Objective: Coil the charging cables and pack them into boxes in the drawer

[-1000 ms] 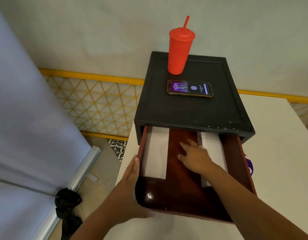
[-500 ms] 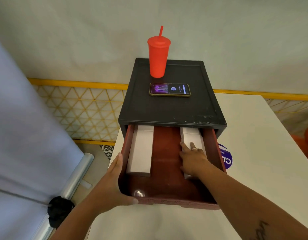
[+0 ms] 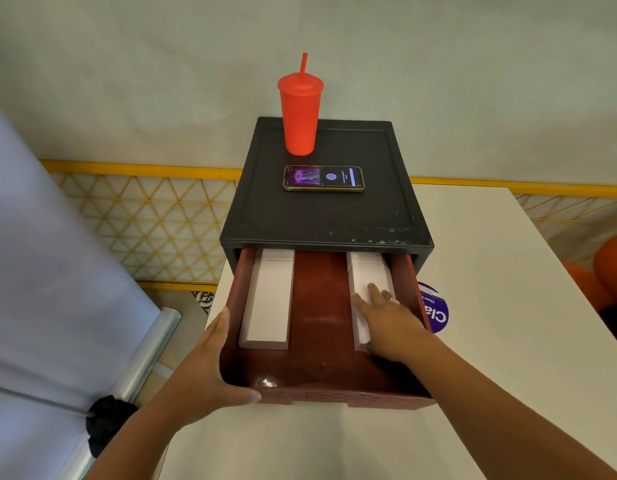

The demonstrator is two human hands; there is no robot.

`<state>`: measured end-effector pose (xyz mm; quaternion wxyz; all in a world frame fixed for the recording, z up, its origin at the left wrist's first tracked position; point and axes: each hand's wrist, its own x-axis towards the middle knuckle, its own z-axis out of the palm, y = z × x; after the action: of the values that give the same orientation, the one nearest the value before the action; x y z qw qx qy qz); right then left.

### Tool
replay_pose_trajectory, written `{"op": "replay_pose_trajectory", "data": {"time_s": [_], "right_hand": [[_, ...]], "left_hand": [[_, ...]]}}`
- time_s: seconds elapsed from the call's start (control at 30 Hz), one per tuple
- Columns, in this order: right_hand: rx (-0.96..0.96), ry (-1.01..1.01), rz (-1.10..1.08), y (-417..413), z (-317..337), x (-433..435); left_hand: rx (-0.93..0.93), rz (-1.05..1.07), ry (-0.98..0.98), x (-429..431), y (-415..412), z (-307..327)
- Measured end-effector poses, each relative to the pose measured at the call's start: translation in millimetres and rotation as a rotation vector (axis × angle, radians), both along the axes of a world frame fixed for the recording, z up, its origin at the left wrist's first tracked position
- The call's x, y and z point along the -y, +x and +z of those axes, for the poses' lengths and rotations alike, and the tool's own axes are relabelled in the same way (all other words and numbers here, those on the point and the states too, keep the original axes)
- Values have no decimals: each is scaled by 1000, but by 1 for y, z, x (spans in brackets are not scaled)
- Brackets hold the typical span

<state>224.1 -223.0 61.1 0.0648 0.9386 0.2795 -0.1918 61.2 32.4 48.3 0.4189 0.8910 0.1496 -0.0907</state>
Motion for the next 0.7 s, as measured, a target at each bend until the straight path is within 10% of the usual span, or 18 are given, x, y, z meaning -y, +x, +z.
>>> {"op": "replay_pose_trajectory", "data": {"time_s": [0.23, 0.7], "right_hand": [[-99, 422, -275, -49, 43, 58], [-88, 502, -264, -17, 18, 60]], "left_hand": [[10, 35, -5, -3, 2, 0], [154, -5, 256, -1, 46, 23]]}}
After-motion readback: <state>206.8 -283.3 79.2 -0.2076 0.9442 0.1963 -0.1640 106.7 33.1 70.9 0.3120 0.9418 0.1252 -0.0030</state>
